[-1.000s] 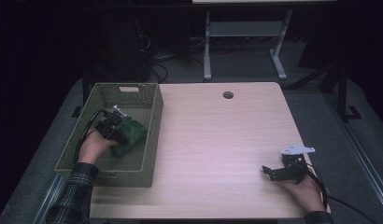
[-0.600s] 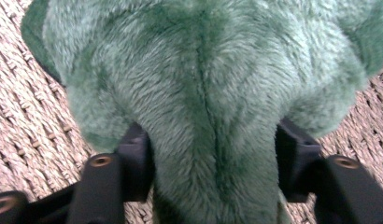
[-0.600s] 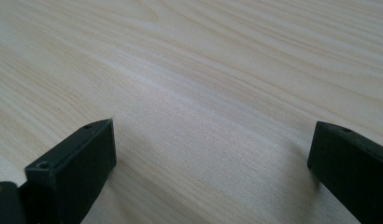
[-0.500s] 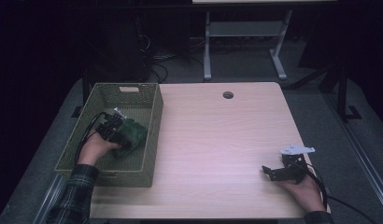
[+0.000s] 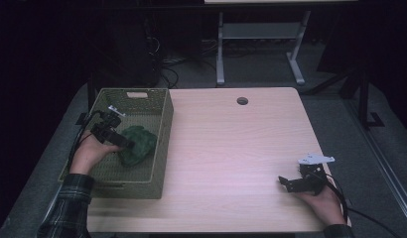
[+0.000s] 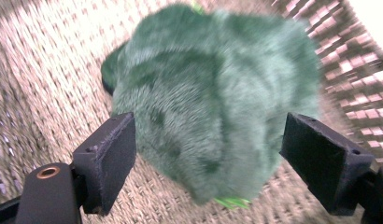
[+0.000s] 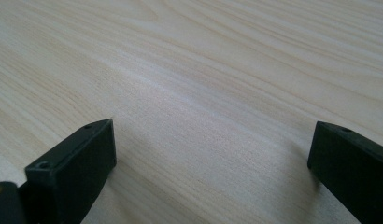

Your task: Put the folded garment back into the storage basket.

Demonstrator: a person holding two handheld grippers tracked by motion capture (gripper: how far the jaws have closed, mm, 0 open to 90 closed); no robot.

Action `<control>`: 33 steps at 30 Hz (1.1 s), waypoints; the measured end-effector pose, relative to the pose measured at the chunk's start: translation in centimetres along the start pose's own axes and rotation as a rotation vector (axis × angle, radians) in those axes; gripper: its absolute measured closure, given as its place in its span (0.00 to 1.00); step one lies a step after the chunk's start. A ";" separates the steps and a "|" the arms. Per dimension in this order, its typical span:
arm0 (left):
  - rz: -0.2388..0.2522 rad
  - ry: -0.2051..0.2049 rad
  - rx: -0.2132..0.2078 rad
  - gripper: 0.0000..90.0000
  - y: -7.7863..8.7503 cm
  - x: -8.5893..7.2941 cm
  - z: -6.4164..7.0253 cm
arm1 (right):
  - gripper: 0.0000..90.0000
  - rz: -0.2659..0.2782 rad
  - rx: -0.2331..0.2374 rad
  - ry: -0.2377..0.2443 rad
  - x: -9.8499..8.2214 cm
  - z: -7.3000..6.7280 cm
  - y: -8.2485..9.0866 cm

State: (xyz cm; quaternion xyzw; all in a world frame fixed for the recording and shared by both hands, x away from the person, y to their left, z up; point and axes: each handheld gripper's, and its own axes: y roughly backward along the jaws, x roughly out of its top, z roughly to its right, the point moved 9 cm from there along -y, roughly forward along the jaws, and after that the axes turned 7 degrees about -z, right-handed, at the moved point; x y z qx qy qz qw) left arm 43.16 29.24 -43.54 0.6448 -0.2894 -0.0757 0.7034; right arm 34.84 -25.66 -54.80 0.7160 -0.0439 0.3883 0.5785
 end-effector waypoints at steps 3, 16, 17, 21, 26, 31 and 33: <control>0.041 -0.023 -0.011 0.19 1.3 0.7 0.9 | 0.01 0.000 0.000 0.001 0.0 0.0 0.0; 0.179 -0.153 -0.054 0.19 5.3 4.4 6.9 | 0.01 0.000 0.000 0.001 0.0 0.0 0.0; 0.188 -0.166 -0.065 0.19 5.5 4.8 7.5 | 0.01 0.000 0.000 0.000 0.0 0.0 0.0; 0.217 -0.206 -0.088 0.19 6.1 5.8 9.8 | 0.01 0.000 0.000 0.001 0.0 0.0 0.0; 0.244 -0.261 -0.115 0.19 6.4 7.3 12.8 | 0.01 0.001 0.000 0.001 0.0 0.0 0.0; 0.254 -0.305 -0.140 0.19 5.7 8.5 15.5 | 0.01 0.003 -0.002 -0.002 0.0 0.0 0.0; 0.256 -0.318 -0.151 0.19 5.4 8.8 16.6 | 0.01 0.004 -0.003 -0.002 0.0 0.0 0.0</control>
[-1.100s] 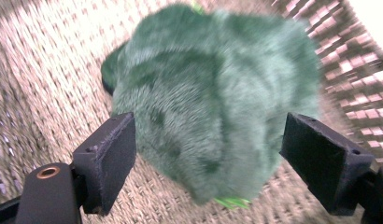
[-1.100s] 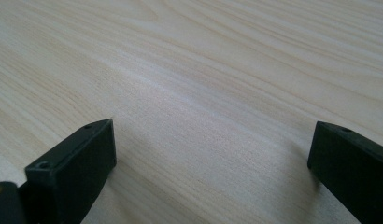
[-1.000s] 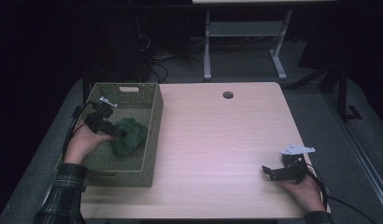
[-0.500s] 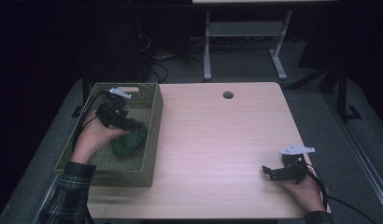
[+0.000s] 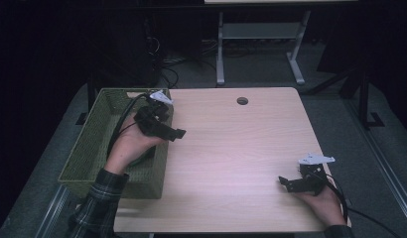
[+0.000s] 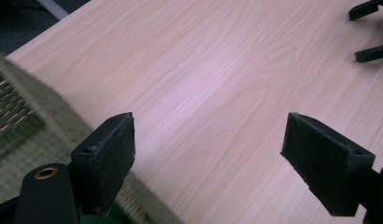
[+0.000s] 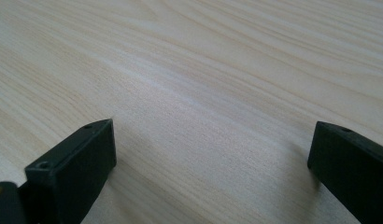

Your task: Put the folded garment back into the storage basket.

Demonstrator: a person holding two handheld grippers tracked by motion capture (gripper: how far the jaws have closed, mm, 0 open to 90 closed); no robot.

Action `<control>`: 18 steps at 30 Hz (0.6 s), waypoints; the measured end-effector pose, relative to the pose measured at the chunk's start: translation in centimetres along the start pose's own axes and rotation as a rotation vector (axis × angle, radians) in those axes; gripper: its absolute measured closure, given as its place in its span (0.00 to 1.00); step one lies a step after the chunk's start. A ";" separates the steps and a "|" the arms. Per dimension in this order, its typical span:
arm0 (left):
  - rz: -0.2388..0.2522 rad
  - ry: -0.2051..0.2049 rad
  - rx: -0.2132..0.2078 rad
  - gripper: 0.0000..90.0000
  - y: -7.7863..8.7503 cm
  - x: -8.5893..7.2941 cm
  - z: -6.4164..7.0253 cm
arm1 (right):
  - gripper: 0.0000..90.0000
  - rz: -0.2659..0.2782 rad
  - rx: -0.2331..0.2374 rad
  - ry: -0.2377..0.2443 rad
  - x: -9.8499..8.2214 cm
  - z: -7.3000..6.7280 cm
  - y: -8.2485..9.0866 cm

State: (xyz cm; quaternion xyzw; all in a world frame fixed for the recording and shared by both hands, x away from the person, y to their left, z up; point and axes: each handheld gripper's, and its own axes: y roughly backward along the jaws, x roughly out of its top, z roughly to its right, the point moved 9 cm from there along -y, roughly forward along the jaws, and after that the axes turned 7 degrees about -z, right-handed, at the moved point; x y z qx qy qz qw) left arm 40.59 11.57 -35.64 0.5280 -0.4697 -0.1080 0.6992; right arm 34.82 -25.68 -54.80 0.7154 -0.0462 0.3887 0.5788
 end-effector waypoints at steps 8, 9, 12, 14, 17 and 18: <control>0.016 -0.037 -0.045 0.19 -2.4 1.3 3.1 | 0.01 0.000 0.000 0.000 0.0 0.0 0.0; 0.017 -0.037 -0.052 0.19 -2.8 1.3 3.5 | 0.01 0.000 0.000 0.000 0.0 0.0 0.0; 0.021 -0.038 -0.064 0.19 -4.2 1.3 4.5 | 0.01 0.000 0.000 0.000 0.0 0.0 0.0; 0.028 -0.035 -0.067 0.19 -5.1 1.2 5.1 | 0.01 0.000 0.000 0.000 0.0 0.0 0.0; 0.042 -0.026 -0.069 0.19 -6.5 1.0 6.0 | 0.01 0.000 0.000 0.000 0.0 0.0 0.0; 0.046 -0.023 -0.072 0.19 -6.9 0.9 6.3 | 0.01 0.000 0.000 0.000 0.0 0.0 0.0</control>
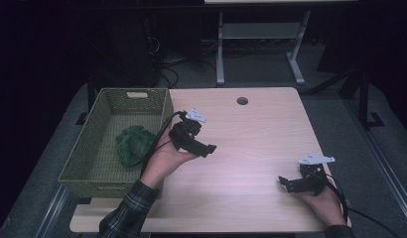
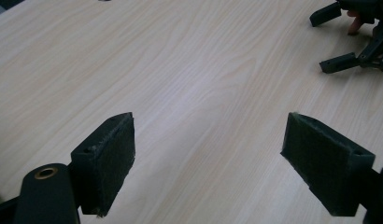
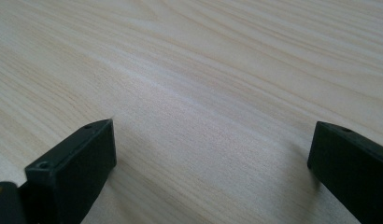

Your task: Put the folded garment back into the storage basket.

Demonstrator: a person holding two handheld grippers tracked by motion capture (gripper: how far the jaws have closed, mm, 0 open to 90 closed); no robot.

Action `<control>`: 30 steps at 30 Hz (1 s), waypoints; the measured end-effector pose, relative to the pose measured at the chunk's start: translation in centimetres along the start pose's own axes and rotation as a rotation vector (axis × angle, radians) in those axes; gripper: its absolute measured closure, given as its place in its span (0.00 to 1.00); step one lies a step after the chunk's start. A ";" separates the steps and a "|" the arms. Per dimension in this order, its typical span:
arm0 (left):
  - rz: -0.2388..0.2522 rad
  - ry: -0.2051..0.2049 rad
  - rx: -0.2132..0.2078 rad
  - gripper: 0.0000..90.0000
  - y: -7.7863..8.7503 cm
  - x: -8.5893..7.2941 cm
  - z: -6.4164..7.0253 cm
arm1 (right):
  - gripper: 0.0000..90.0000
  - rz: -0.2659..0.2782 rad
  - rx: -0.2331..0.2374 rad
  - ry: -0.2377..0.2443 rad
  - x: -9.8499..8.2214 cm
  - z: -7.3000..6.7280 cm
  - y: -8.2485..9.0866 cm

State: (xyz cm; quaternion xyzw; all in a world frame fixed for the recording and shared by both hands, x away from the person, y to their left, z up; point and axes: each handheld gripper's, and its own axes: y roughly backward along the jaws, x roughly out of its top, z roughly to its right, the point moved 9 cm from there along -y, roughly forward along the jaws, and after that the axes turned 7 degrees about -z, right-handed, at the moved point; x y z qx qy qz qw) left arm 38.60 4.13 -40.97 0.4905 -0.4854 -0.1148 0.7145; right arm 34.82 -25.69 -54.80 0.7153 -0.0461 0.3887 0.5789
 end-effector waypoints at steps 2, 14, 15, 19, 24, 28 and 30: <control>0.006 0.000 0.001 0.19 -0.9 -0.3 0.5 | 0.01 0.000 0.000 0.000 0.0 0.0 0.0; -0.038 -0.055 0.017 0.17 -6.3 -3.6 2.5 | 0.01 0.000 0.000 0.000 0.0 0.0 0.0; -0.038 -0.058 0.022 0.17 -6.5 -3.8 2.5 | 0.01 0.000 0.000 0.000 0.0 0.0 0.0; -0.059 -0.062 0.030 0.17 -7.8 -5.0 2.6 | 0.01 0.000 0.000 0.001 0.0 0.0 0.0; -0.106 -0.066 0.042 0.17 -9.6 -6.5 2.5 | 0.01 0.000 0.000 0.000 0.0 0.0 0.0; -0.121 -0.043 0.030 0.15 -10.6 -7.4 2.2 | 0.01 0.000 0.000 0.001 0.0 0.0 0.0; -0.109 -0.044 0.032 0.15 -10.5 -7.5 2.1 | 0.01 0.000 0.000 0.000 0.0 0.0 0.0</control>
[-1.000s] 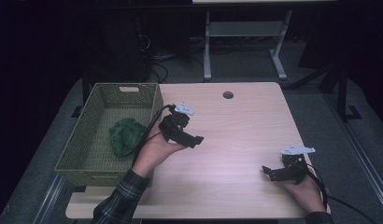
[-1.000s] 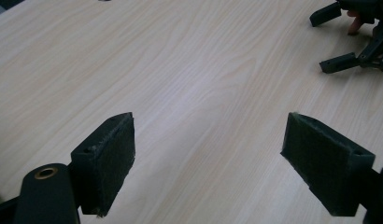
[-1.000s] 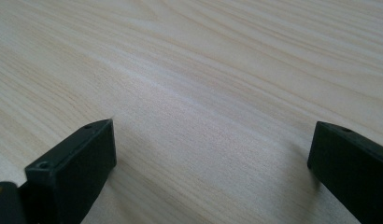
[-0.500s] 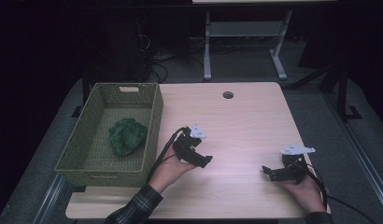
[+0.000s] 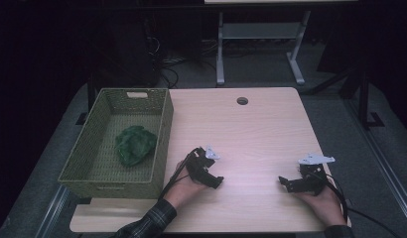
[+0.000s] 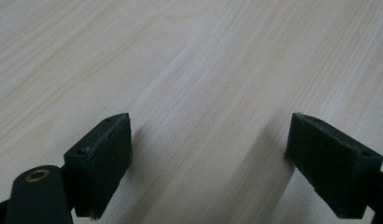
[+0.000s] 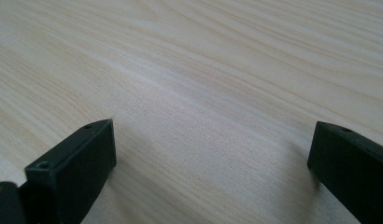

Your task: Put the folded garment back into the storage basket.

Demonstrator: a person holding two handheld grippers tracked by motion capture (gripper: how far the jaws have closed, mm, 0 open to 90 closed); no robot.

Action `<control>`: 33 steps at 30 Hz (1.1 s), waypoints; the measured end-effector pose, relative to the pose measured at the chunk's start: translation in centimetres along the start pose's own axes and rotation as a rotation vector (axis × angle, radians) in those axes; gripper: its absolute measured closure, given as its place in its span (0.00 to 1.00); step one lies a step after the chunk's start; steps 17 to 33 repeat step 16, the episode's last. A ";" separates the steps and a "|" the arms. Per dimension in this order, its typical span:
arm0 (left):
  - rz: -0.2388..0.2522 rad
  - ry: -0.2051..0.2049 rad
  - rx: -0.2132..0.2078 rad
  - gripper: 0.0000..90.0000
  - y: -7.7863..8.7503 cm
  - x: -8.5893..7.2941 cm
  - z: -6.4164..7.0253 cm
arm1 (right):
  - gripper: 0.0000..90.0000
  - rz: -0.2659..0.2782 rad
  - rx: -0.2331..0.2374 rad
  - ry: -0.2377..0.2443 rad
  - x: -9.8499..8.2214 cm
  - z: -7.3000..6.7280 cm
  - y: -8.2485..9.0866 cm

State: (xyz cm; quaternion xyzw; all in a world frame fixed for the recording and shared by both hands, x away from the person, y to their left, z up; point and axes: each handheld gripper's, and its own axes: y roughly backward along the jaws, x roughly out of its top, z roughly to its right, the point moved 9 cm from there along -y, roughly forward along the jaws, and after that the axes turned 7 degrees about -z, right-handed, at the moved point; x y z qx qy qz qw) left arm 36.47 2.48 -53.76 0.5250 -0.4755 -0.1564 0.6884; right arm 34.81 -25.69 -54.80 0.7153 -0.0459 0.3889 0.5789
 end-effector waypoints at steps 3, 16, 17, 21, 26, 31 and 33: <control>0.051 0.001 -0.005 0.14 -0.1 -0.1 0.0 | 0.01 0.000 0.000 0.000 0.0 0.0 0.0; 0.165 -0.032 -0.022 0.14 -0.2 -0.3 -0.1 | 0.01 0.001 -0.001 0.001 0.0 0.0 0.0; 0.165 -0.032 -0.022 0.14 -0.2 -0.3 -0.1 | 0.01 0.001 -0.001 0.001 0.0 0.0 0.0; 0.165 -0.032 -0.022 0.14 -0.2 -0.3 -0.1 | 0.01 0.001 -0.001 0.001 0.0 0.0 0.0; 0.165 -0.032 -0.022 0.14 -0.2 -0.3 -0.1 | 0.01 0.001 -0.001 0.001 0.0 0.0 0.0; 0.165 -0.032 -0.022 0.14 -0.2 -0.3 -0.1 | 0.01 0.001 -0.001 0.001 0.0 0.0 0.0; 0.165 -0.032 -0.022 0.14 -0.2 -0.3 -0.1 | 0.01 0.001 -0.001 0.001 0.0 0.0 0.0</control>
